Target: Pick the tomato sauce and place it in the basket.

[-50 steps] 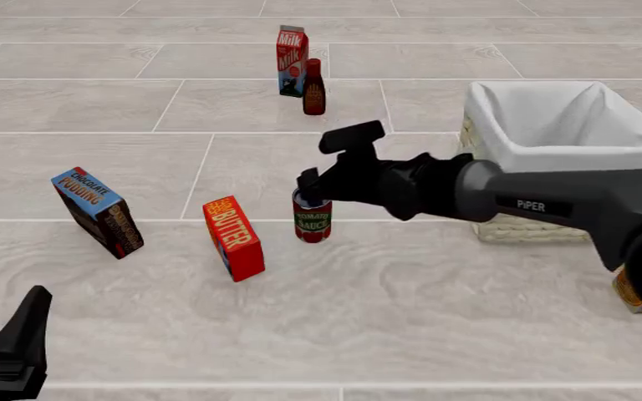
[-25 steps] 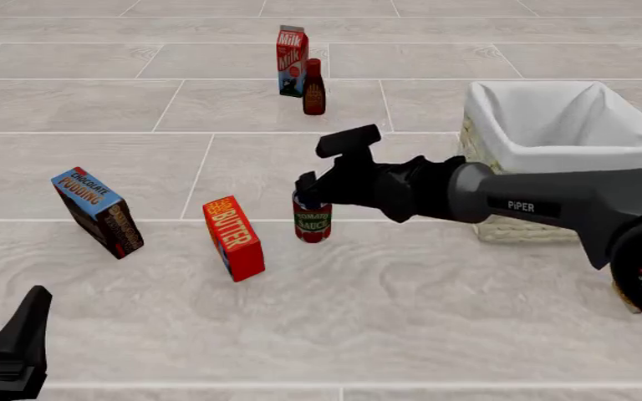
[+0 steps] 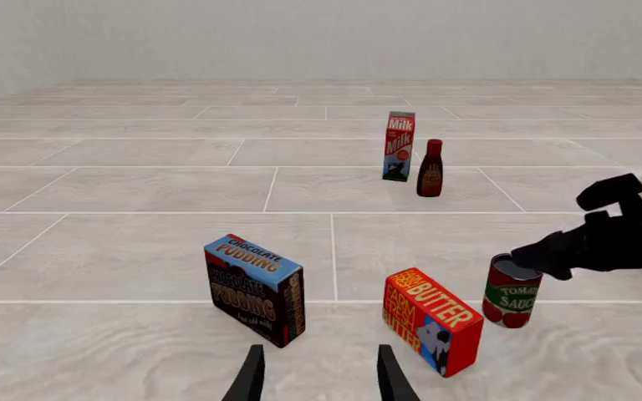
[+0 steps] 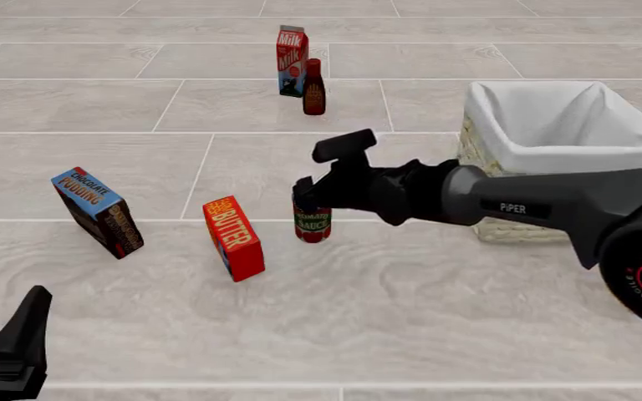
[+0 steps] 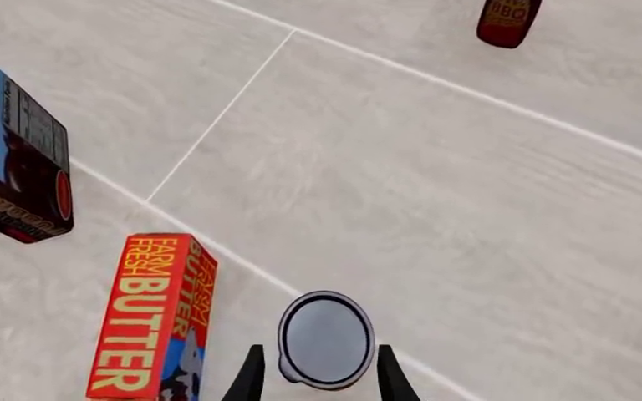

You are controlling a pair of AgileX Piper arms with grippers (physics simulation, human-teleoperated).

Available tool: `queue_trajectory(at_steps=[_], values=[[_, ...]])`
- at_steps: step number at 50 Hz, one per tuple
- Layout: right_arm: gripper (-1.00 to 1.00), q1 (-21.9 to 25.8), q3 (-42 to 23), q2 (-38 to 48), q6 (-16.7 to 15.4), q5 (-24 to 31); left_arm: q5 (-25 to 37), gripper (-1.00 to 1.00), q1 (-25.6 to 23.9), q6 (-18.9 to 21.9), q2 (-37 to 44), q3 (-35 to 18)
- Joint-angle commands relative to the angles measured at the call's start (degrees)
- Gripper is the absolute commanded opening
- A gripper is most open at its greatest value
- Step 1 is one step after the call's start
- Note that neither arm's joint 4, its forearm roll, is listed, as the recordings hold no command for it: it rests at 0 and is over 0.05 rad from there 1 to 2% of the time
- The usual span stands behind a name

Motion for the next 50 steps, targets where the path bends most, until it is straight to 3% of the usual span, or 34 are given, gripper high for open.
queue_trajectory(at_steps=[1,50], values=[[1.0,0.2,0.0,0.4,0.1,-0.1,0.0,1.0,0.0,0.0,0.0,0.0],[1.0,0.1,-0.4,2.9,0.7,-0.7,0.0,1.0,0.0,0.0,0.0,0.0]])
